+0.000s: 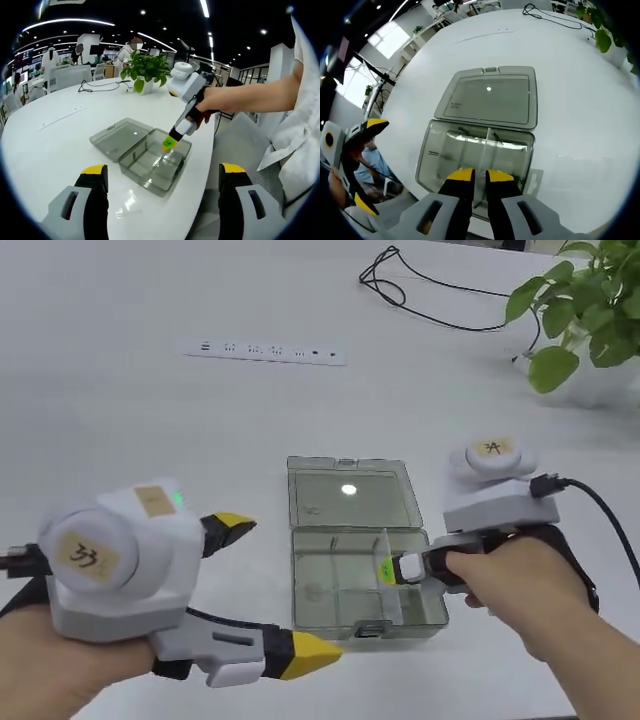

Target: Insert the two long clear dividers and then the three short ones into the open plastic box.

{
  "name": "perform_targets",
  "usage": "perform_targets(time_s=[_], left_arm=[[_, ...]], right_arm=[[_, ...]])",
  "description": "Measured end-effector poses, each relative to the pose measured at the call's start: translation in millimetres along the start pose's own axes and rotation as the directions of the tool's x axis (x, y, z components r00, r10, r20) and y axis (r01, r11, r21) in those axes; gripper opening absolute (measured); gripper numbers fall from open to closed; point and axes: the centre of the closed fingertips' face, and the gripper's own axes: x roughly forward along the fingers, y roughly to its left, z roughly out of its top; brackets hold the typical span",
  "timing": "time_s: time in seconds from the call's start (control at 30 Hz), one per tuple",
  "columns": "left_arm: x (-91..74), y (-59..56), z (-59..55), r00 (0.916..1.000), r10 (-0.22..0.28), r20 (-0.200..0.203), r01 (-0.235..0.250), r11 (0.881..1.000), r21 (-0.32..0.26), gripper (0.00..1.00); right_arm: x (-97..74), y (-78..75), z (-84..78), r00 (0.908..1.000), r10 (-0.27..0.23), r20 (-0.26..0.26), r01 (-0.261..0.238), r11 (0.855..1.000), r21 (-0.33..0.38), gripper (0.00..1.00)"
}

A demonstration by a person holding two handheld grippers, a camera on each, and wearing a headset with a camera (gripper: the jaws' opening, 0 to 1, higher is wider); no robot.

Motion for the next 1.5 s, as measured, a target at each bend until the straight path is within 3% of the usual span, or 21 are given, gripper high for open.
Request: perform_targets(time_s=[0.37,0.5,0.63,0.77,0.87,0.93,1.2,1.27,1.37,1.43,1.5], left_arm=[[-6.0,-0.1,0.2,0.9989,0.046,-0.01,-0.047,0.999,-0.019,0.93],[-8.6,1.5,-0.6,0.9974,0.069,-0.017,-0.07,0.997,-0.027,0.93],[-11.2,3.1,-2.2,0.9956,0.089,-0.028,-0.09,0.995,-0.034,0.93],[-16.1,8.4,-6.8,0.9899,0.132,-0.051,-0.135,0.989,-0.054,0.92],[-20.1,12.2,-9.4,0.9835,0.168,-0.068,-0.172,0.983,-0.063,0.91],[-22.4,13.1,-11.7,0.9794,0.184,-0.083,-0.19,0.979,-0.071,0.91],[-30.0,17.1,-17.4,0.9599,0.254,-0.119,-0.266,0.959,-0.1,0.9],[-30.6,17.6,-21.0,0.9544,0.268,-0.133,-0.283,0.953,-0.11,0.9],[-31.0,17.7,-24.8,0.9478,0.285,-0.143,-0.303,0.944,-0.127,0.88],[-31.5,18.6,-29.4,0.9422,0.299,-0.151,-0.32,0.937,-0.142,0.86],[-31.7,19.8,-36.0,0.935,0.312,-0.169,-0.337,0.929,-0.154,0.84]], right_arm=[[-9.6,6.0,1.3,0.9955,0.072,0.061,-0.07,0.997,-0.035,0.16],[-19.4,10.5,7.9,0.9884,0.112,0.103,-0.107,0.993,-0.053,0.18],[-28.7,8.6,13.8,0.9831,0.122,0.137,-0.109,0.989,-0.096,0.22],[-40.9,13.4,18.3,0.9727,0.161,0.167,-0.139,0.98,-0.14,0.26],[-49.8,14.6,21.5,0.9662,0.171,0.193,-0.131,0.97,-0.203,0.31],[-56.8,14.4,21.0,0.964,0.177,0.198,-0.135,0.969,-0.208,0.33],[-81.3,16.2,25.6,0.9425,0.246,0.226,-0.178,0.942,-0.285,0.46],[-88.3,18.4,28.0,0.9303,0.278,0.239,-0.192,0.926,-0.326,0.5],[-97.6,18.2,29.2,0.9164,0.317,0.245,-0.226,0.915,-0.335,0.53],[-102.6,14.5,29.6,0.9118,0.33,0.245,-0.238,0.91,-0.339,0.54],[-109.3,12.1,34.3,0.8969,0.352,0.268,-0.241,0.896,-0.372,0.54]])
